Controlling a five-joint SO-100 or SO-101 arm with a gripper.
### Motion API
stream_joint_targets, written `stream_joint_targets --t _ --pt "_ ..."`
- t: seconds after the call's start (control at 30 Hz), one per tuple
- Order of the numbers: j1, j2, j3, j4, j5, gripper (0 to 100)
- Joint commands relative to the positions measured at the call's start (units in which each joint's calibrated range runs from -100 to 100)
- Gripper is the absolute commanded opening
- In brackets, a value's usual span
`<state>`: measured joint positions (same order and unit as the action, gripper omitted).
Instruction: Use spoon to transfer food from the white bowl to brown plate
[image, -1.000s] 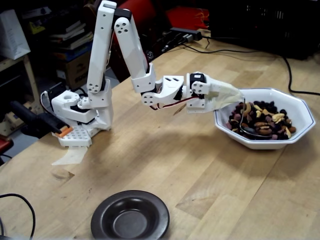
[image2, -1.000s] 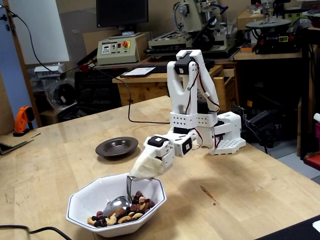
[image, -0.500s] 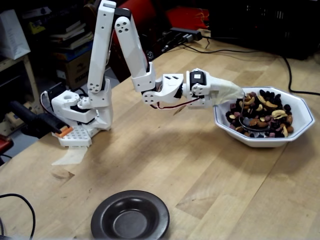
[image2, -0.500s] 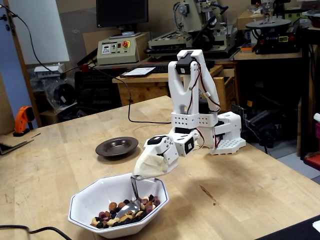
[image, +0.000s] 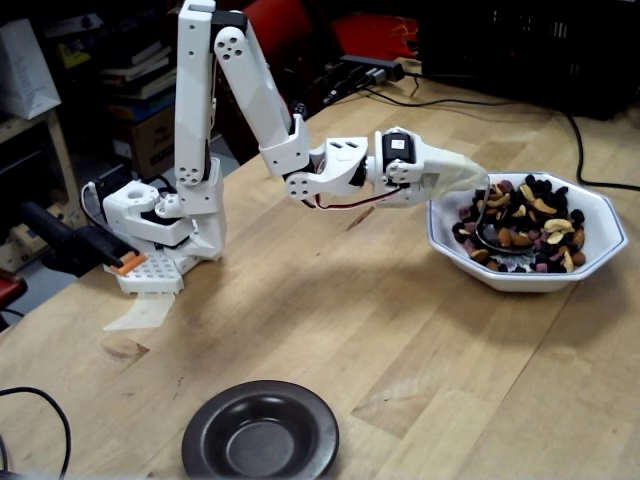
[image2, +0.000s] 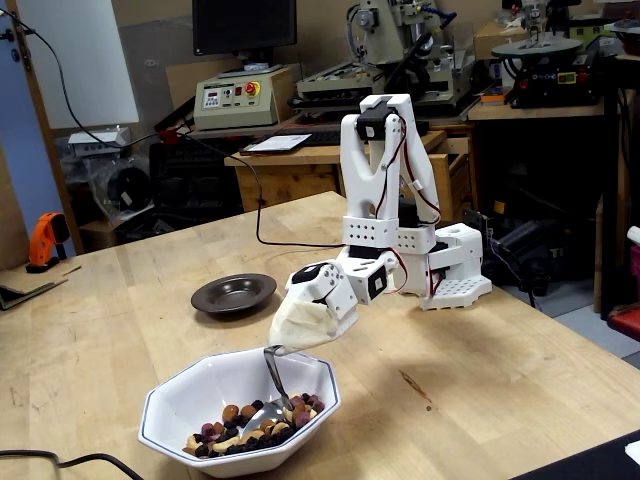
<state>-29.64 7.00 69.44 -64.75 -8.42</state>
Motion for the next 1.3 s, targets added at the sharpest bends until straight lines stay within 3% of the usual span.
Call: stream_joint_targets --t 0.0,0.37,1.27 --pt "2.5 -4.8 -1.0 -0.5 0.1 4" --pt "10.5 -6.9 -1.0 -0.5 0.2 4" --pt "10.9 -17.7 -0.9 -1.0 0.2 4"
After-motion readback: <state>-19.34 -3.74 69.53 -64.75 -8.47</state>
